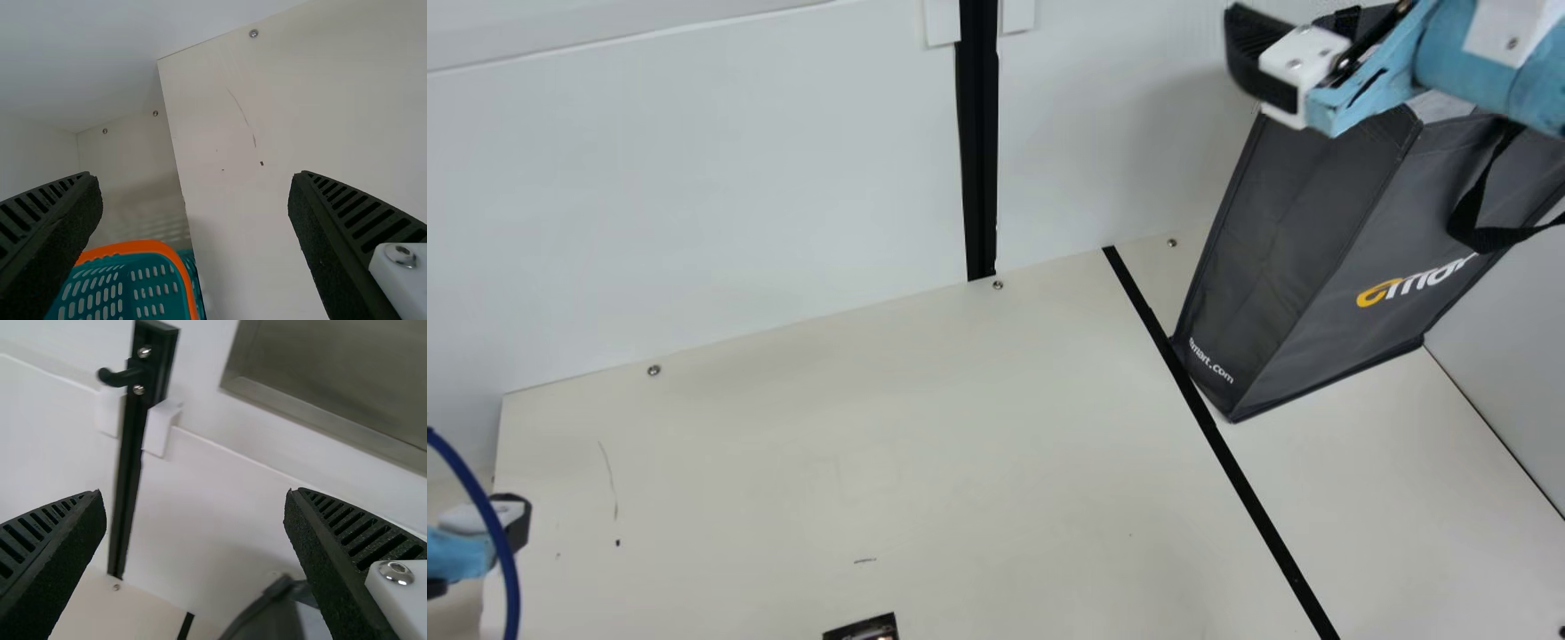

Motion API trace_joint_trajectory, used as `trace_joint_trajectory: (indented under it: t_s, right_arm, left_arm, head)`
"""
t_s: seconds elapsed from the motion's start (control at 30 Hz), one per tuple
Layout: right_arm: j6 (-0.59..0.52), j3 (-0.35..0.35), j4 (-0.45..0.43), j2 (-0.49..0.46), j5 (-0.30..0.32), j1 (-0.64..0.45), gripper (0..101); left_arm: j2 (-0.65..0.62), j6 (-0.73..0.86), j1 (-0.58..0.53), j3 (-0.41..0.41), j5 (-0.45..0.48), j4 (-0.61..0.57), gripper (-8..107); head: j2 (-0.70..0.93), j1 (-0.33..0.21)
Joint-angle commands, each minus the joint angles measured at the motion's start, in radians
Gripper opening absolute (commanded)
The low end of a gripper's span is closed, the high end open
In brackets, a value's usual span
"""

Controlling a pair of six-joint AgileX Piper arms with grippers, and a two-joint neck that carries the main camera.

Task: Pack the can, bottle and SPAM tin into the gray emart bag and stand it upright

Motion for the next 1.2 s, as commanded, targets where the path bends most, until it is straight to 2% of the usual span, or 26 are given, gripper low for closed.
trace_joint_trajectory:
  t_s: [0.0, 0.37, 0.63, 0.93, 1.17]
  right_arm:
    - [-0.008, 0.057, -0.007, -0.017, -0.003, 0.030, 95]
    - [-0.045, 0.309, -0.074, -0.121, -0.032, 0.149, 95]
    - [-0.057, 0.466, -0.108, -0.182, -0.049, 0.194, 95]
    - [-0.048, 0.581, -0.148, -0.228, -0.047, 0.203, 95]
    - [-0.048, 0.604, -0.160, -0.233, -0.053, 0.204, 95]
  left_arm:
    - [0.000, 0.000, 0.000, 0.000, 0.000, 0.000, 90]
    - [0.000, 0.000, 0.000, 0.000, 0.000, 0.000, 90]
    - [0.000, 0.000, 0.000, 0.000, 0.000, 0.000, 90]
    - [0.000, 0.000, 0.000, 0.000, 0.000, 0.000, 90]
    - [0.000, 0.000, 0.000, 0.000, 0.000, 0.000, 90]
  head:
    - [-0.001, -0.023]
    - [-0.001, -0.023]
    - [-0.001, -0.023]
    - [-0.001, -0.023]
    - [-0.001, -0.023]
